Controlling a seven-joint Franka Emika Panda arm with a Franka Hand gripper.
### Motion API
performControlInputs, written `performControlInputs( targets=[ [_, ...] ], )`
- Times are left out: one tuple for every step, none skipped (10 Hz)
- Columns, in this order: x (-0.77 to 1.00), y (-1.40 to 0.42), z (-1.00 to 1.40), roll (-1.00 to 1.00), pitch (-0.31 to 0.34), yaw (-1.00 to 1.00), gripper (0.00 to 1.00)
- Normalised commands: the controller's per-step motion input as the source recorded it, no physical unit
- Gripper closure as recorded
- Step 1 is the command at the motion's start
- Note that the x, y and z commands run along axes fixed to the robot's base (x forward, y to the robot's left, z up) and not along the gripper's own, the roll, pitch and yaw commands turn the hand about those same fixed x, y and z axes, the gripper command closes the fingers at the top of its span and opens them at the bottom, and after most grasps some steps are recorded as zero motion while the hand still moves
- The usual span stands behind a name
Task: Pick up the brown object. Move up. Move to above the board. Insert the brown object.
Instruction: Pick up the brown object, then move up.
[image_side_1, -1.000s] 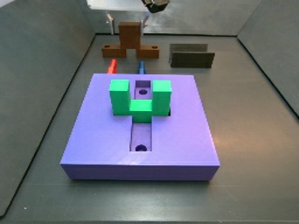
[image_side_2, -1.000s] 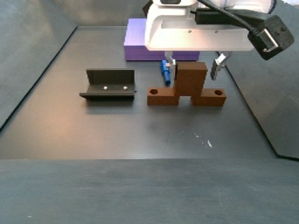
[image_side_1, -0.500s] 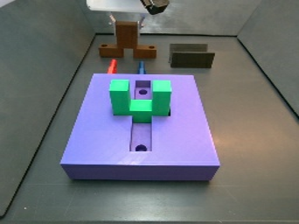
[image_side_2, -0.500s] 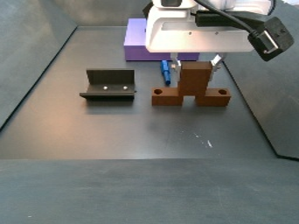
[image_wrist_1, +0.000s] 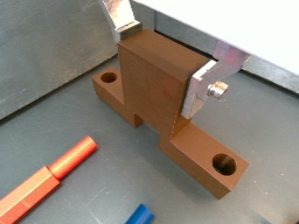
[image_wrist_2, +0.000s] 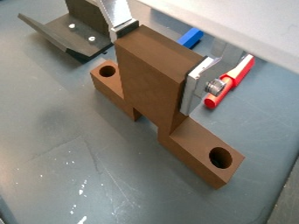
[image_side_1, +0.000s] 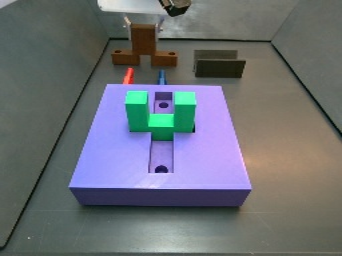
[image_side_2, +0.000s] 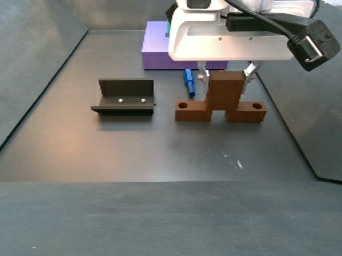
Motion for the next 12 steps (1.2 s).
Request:
performControlInputs(
  targets=[
    [0.0, 0.0, 0.0, 0.0, 0.0, 0.0, 1.0],
    [0.0, 0.0, 0.0, 0.0, 0.0, 0.0, 1.0],
    [0.0, 0.0, 0.0, 0.0, 0.0, 0.0, 1.0],
    [0.0, 0.0, 0.0, 0.0, 0.0, 0.0, 1.0],
    [0.0, 0.0, 0.0, 0.0, 0.0, 0.0, 1.0],
    [0.0, 0.0, 0.0, 0.0, 0.0, 0.0, 1.0],
    [0.0, 0.0, 0.0, 0.0, 0.0, 0.0, 1.0],
    [0.0, 0.0, 0.0, 0.0, 0.0, 0.0, 1.0],
    [0.0, 0.0, 0.0, 0.0, 0.0, 0.0, 1.0],
    [0.0, 0.0, 0.0, 0.0, 0.0, 0.0, 1.0],
    [0.0, 0.0, 0.83, 0.0, 0.0, 0.0, 1.0],
    [-0.04, -0.02, 0.8, 0.0, 0.021, -0.04, 1.0]
  ],
)
